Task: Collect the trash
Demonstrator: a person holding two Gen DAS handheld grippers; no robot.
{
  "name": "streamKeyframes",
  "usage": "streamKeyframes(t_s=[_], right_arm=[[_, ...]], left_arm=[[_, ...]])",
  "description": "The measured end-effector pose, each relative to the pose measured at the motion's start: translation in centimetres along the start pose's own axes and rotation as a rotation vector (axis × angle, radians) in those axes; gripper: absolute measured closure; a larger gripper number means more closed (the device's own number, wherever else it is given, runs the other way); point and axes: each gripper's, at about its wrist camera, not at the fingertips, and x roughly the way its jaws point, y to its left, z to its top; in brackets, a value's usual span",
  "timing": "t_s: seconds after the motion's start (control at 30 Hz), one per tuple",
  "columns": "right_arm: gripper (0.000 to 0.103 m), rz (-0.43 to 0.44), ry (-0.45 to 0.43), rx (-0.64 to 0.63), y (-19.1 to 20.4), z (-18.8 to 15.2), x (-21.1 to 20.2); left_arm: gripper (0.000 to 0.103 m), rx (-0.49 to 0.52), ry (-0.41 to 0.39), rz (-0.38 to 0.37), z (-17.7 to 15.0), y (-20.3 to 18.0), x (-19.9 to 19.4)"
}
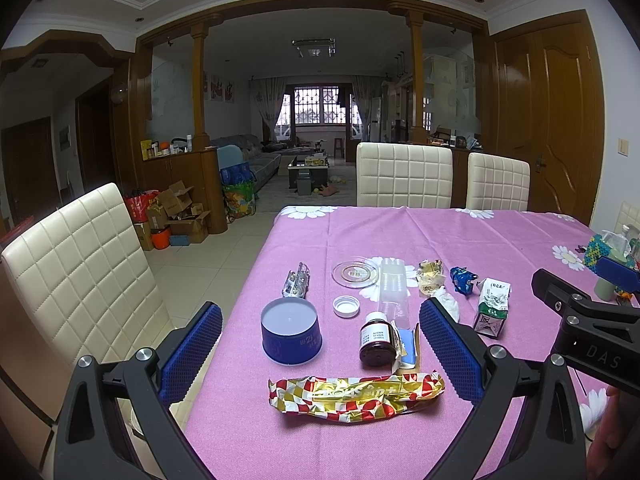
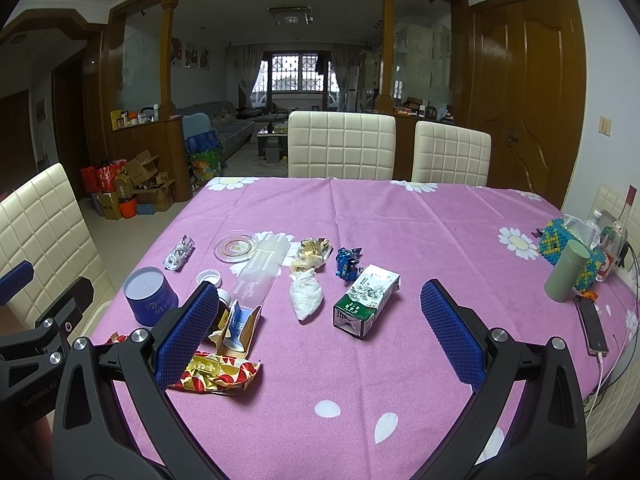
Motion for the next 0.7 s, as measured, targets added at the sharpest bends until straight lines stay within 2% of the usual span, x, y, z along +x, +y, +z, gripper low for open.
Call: streamKeyframes(t_s=[0.7], right_arm=[[0.003, 0.007, 0.012, 0.005, -0.31, 0.13, 0.02]], left_arm=[[0.006, 0.006, -0.005, 0.006, 0.15, -0.60, 0.02]])
